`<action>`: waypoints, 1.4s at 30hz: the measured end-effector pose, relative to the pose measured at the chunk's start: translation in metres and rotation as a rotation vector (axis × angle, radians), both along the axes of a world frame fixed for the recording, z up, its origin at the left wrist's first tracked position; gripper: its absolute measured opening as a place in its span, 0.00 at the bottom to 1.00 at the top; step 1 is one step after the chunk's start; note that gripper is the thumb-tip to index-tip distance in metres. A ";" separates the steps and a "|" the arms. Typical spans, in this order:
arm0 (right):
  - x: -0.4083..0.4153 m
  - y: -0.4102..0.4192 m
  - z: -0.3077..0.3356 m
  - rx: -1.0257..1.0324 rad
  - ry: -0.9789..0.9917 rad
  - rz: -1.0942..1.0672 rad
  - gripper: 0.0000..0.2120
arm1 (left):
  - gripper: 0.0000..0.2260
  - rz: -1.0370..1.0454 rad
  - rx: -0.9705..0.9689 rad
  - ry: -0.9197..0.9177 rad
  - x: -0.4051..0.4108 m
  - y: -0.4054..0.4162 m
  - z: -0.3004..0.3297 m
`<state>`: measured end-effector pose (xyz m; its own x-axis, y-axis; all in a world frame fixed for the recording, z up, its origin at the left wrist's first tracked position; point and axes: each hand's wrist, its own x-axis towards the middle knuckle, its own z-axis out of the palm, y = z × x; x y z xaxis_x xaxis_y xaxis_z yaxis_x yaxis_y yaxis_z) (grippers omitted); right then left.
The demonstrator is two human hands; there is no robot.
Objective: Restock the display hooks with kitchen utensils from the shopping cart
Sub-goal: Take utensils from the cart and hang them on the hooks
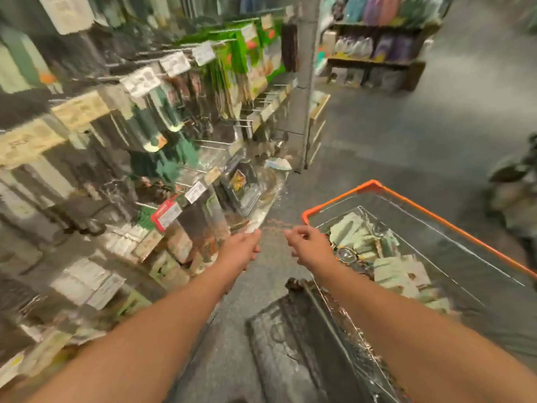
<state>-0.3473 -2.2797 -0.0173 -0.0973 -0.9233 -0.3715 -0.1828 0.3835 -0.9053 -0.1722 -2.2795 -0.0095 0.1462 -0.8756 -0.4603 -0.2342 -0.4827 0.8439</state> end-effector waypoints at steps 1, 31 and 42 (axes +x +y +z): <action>-0.018 -0.002 -0.004 0.020 -0.002 -0.055 0.08 | 0.13 -0.044 0.006 -0.004 -0.019 -0.008 -0.005; -0.311 0.014 -0.193 0.622 -0.079 -0.779 0.22 | 0.09 -0.851 0.355 -0.251 -0.333 -0.125 -0.196; -0.318 -0.008 -0.239 0.599 -0.054 -0.697 0.20 | 0.13 -0.789 0.396 -0.275 -0.351 -0.126 -0.247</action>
